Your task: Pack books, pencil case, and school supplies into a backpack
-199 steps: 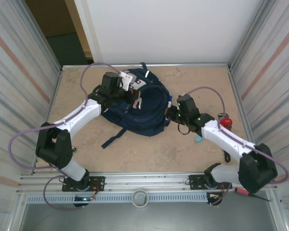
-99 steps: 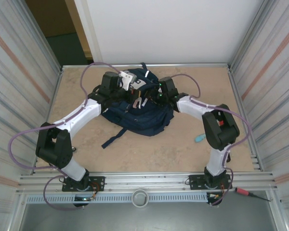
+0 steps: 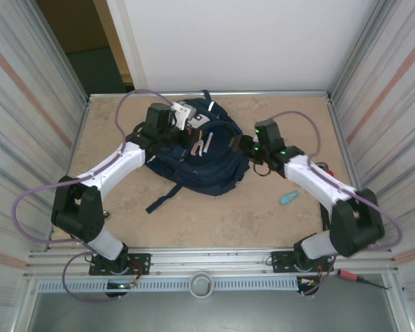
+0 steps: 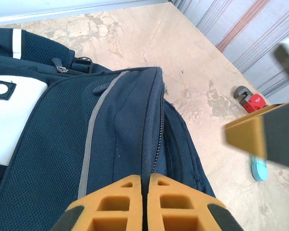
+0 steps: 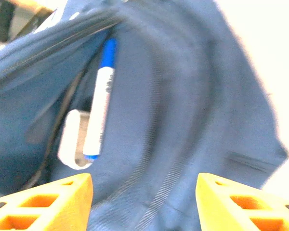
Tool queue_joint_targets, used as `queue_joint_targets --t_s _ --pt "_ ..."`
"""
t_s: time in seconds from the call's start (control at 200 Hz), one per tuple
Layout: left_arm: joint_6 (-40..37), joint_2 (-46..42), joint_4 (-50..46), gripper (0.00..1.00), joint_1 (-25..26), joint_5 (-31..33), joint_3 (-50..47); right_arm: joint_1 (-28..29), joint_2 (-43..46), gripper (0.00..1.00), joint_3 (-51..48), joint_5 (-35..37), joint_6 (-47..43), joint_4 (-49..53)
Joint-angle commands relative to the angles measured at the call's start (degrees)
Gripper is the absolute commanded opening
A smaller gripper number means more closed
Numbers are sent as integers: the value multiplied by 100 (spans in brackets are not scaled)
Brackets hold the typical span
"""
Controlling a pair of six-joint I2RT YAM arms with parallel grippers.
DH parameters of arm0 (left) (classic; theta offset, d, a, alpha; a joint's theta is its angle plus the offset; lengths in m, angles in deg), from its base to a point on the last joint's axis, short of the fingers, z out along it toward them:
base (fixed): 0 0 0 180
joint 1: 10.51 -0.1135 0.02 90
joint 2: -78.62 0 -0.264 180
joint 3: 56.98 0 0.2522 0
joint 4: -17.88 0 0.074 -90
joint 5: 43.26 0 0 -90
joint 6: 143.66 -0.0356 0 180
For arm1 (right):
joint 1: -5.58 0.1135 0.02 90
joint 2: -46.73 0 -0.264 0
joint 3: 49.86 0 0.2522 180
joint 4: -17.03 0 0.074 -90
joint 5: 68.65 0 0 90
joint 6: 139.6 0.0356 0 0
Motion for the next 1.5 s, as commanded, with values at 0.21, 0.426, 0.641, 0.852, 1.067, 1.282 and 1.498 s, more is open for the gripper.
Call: queue_joint_targets --t_s 0.21,0.426,0.641,0.852,1.067,1.282,1.498 --pt "-108 -48 194 0 -14 -108 269 -1697 1649 82 -2058 1347 -500 2107" --pt "-126 -75 180 0 -5 -71 199 -1743 1077 82 -2390 1082 -374 1727" --pt "-159 -118 147 0 -5 -30 144 -1696 539 57 -2492 867 -362 1187" --pt "-159 -128 131 0 -5 -32 120 -1556 636 29 -2467 981 -403 1120" --pt "-166 -118 162 0 -5 -51 82 -1143 1207 14 -2283 884 -620 1022" --pt "-151 -144 189 0 -5 -147 45 -434 1356 12 -1744 46 -545 364" --pt "-98 -197 279 0 -5 -249 13 67 858 12 -968 -623 131 -723"
